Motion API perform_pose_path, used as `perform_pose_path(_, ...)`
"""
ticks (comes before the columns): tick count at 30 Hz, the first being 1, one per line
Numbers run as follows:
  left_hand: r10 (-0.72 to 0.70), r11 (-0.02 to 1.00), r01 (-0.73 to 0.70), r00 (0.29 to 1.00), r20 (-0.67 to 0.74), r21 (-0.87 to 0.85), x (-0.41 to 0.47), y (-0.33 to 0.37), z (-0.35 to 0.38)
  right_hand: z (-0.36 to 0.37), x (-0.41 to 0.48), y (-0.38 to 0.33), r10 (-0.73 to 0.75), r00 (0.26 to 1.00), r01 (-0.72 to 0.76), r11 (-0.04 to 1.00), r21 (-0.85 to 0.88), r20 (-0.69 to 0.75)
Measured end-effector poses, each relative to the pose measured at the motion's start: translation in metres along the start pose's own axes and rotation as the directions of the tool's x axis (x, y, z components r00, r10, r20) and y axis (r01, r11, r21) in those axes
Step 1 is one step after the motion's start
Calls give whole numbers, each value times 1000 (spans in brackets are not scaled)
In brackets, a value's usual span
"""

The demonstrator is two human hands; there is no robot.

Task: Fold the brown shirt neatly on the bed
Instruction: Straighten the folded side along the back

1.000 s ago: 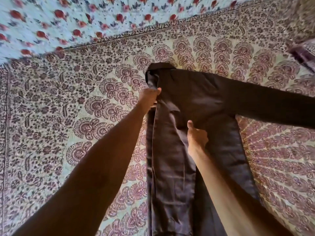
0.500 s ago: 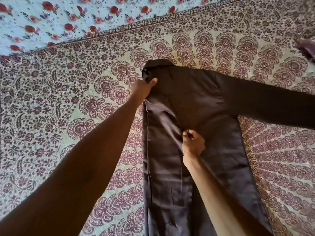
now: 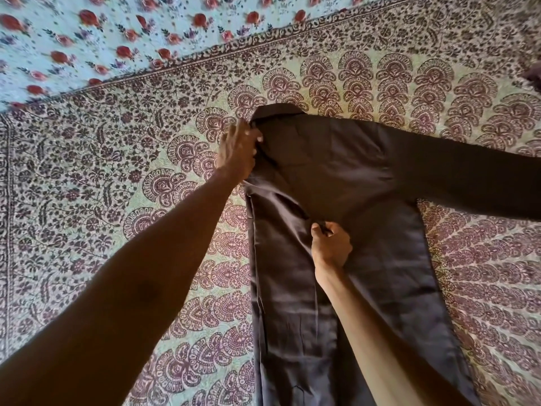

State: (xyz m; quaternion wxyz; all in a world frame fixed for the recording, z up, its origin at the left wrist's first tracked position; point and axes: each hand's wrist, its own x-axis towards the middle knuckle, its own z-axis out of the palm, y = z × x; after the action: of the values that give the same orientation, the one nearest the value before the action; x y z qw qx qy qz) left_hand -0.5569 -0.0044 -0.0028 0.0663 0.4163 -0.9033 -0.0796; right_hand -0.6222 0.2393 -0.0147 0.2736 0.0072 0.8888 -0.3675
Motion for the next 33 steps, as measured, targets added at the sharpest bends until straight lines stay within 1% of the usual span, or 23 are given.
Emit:
perform_pose_path(1,82,986,-94,993,90,140,4,0,-3,0,0,0,0,1000,0,1000,0,1)
perform_pose_path(2,128,949,-165,980,150,269,8,-1,-6,1,0,-1,0,1000,0,1000,2,3)
perform_pose_path(4,137,861,-234,962,236,452,16,-6,-14,2,0,-1,1,1000,-1,1000,13,8)
perform_pose_path(5,104,836,-234,956,275,496,21,-9,-20,2,0,-1,2,1000,-2,1000,17,12)
perform_pose_path(6,61,840,-202,957,284,503,27,-13,-25,3,0,-2,-3,1000,2,1000,19,18)
perform_pose_path(8,-7,858,-121,969,247,499,39,-17,-36,6,0,-3,-22,999,21,1000,21,38)
perform_pose_path(10,-31,866,-86,974,226,493,49,-15,-40,9,0,-4,-44,998,44,999,3,54)
perform_pose_path(12,-86,906,-31,963,254,422,52,-11,-40,12,0,-4,-57,997,58,998,-26,58)
perform_pose_path(13,-132,942,41,957,257,332,50,-9,-40,13,0,-4,-59,997,61,997,-37,55)
perform_pose_path(14,-202,967,154,948,246,202,46,-8,-37,14,1,-2,-60,997,62,997,-45,50)
perform_pose_path(15,-285,958,282,932,224,46,40,-7,-32,15,1,-2,-57,997,59,997,-50,46)
perform_pose_path(16,-385,905,410,902,195,-113,31,-5,-27,15,2,-1,-51,998,54,997,-53,46)
perform_pose_path(17,-485,815,521,853,194,-252,22,-3,-20,15,3,-1,-46,998,49,997,-57,46)
perform_pose_path(18,-556,714,606,795,242,-351,13,-1,-13,15,4,-1,-43,998,46,997,-63,48)
perform_pose_path(19,-587,627,664,747,313,-408,5,0,-8,15,4,-2,-39,998,42,997,-65,49)
perform_pose_path(20,-594,569,702,711,375,-428,-1,1,-4,15,4,-2,-36,998,38,998,-58,50)
perform_pose_path(21,-597,536,725,688,413,-433,-4,-1,-1,15,4,-3,-32,998,35,998,-49,52)
perform_pose_path(25,-636,483,785,618,462,-387,-10,0,6,15,4,-3,-21,997,24,999,-30,80)
perform_pose_path(26,-648,494,791,612,454,-362,-14,3,6,15,4,-3,-18,996,20,1000,-22,91)
perform_pose_path(28,-662,529,779,627,411,-337,-21,11,5,13,5,-3,-4,994,3,1000,11,112)
perform_pose_path(29,-673,523,781,624,396,-341,-23,13,2,12,5,-3,0,992,-4,999,39,124)
perform_pose_path(31,-682,486,786,615,396,-383,-24,7,1,10,6,-2,-12,988,1,998,68,151)
perform_pose_path(33,-672,434,789,605,427,-435,-23,-5,0,9,7,1,-30,988,23,999,49,151)
